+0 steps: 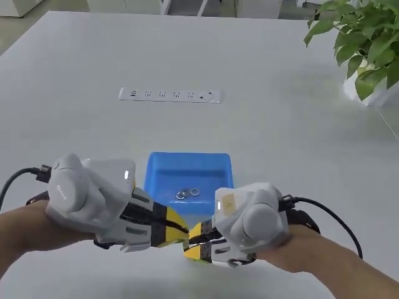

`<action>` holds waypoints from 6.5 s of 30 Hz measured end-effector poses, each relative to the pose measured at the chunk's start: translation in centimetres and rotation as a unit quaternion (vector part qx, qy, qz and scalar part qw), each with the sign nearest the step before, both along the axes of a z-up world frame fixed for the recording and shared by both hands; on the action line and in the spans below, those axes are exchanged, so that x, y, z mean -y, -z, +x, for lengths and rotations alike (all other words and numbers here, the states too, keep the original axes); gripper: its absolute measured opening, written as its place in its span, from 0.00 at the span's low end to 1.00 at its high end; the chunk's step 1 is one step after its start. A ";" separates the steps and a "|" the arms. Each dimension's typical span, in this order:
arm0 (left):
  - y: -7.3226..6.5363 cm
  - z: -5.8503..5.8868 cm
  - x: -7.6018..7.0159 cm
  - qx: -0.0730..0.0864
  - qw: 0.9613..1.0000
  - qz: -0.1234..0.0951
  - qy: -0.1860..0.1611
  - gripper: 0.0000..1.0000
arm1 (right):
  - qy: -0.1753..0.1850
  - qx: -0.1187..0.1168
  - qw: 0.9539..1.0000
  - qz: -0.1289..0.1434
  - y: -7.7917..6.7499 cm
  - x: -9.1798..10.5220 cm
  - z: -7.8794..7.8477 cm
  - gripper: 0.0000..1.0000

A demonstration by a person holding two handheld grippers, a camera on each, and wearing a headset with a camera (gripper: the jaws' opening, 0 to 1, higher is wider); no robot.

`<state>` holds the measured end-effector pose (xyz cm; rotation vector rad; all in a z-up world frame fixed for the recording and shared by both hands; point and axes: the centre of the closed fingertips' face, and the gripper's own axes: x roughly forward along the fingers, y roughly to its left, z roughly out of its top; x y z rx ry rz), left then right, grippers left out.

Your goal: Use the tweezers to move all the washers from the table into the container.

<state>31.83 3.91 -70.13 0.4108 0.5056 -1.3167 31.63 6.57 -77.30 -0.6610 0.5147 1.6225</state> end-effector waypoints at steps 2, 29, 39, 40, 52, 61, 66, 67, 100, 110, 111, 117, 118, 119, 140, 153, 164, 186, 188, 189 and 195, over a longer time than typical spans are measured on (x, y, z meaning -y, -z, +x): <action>0.0 0.0 0.1 -0.002 1.000 0.001 0.000 0.05 | -0.001 0.001 1.000 -0.001 0.0 0.0 0.0 0.08; -0.8 0.3 -1.5 -0.024 0.999 -0.015 -0.046 0.35 | -0.006 0.009 1.000 0.002 -1.4 0.0 0.4 0.08; -0.8 0.3 -2.8 -0.038 0.995 -0.035 -0.087 0.50 | -0.011 0.015 1.000 -0.001 -2.6 0.4 0.6 0.08; -0.8 0.3 -3.0 -0.040 0.994 -0.036 -0.091 0.51 | -0.011 0.015 1.000 0.000 -2.8 0.5 0.7 0.08; -0.8 0.3 -3.8 -0.041 0.989 -0.050 -0.135 0.63 | -0.009 0.014 1.000 0.010 -5.1 1.0 2.0 0.09; -1.1 0.5 -4.1 -0.041 0.985 -0.059 -0.156 0.73 | -0.003 0.022 1.000 0.018 -6.9 1.0 3.5 0.09; -1.1 0.6 -4.5 -0.040 0.983 -0.060 -0.167 0.77 | 0.000 0.027 0.999 0.024 -7.7 0.9 4.6 0.09; -1.1 0.6 -4.5 -0.041 0.983 -0.061 -0.170 0.78 | 0.000 0.028 0.999 0.025 -7.8 0.8 4.8 0.09; -1.0 1.5 -6.0 -0.044 0.973 -0.072 -0.215 0.99 | 0.030 0.062 0.997 0.026 -6.3 0.7 12.2 0.09; -1.1 1.9 -6.3 -0.046 0.972 -0.071 -0.220 0.99 | 0.037 0.056 0.998 0.021 -4.7 0.6 13.2 0.09; -1.1 1.9 -6.3 -0.047 0.972 -0.071 -0.219 0.99 | 0.038 0.054 0.998 0.020 -4.6 0.7 13.2 0.09; -1.2 2.0 -6.2 -0.049 0.972 -0.070 -0.219 0.99 | 0.040 0.046 0.998 0.016 -3.4 0.7 13.3 0.09; -1.2 2.1 -6.2 -0.048 0.972 -0.070 -0.219 0.98 | 0.041 0.043 0.998 0.016 -3.1 0.7 13.3 0.09; -1.2 2.1 -6.2 -0.048 0.972 -0.070 -0.219 0.98 | 0.041 0.042 0.998 0.015 -3.0 0.7 13.3 0.09; -1.8 6.6 -5.2 -0.022 0.981 -0.054 -0.185 0.71 | 0.036 0.029 0.999 0.000 -0.6 0.3 13.4 0.09; -2.0 11.6 -3.1 0.047 0.992 -0.024 -0.117 0.32 | 0.028 0.036 0.999 -0.005 -0.5 0.4 13.3 0.09; -1.0 12.8 -2.2 0.058 0.995 0.002 -0.076 0.23 | 0.021 0.041 0.999 -0.007 -0.5 0.6 13.2 0.09; -0.5 12.5 0.4 0.046 0.999 0.009 -0.025 0.08 | 0.013 0.044 0.999 -0.007 -0.5 0.7 13.1 0.09; -0.5 12.5 0.6 0.047 0.999 0.007 -0.024 0.08 | 0.013 0.045 0.999 -0.007 -0.5 0.7 13.1 0.09; -0.5 12.5 0.7 0.047 0.999 0.007 -0.023 0.07 | 0.013 0.045 0.999 -0.007 -0.5 0.7 13.1 0.09; -0.5 12.4 0.9 0.054 0.998 0.009 -0.022 0.06 | 0.013 0.048 0.999 -0.009 -0.5 0.8 13.1 0.10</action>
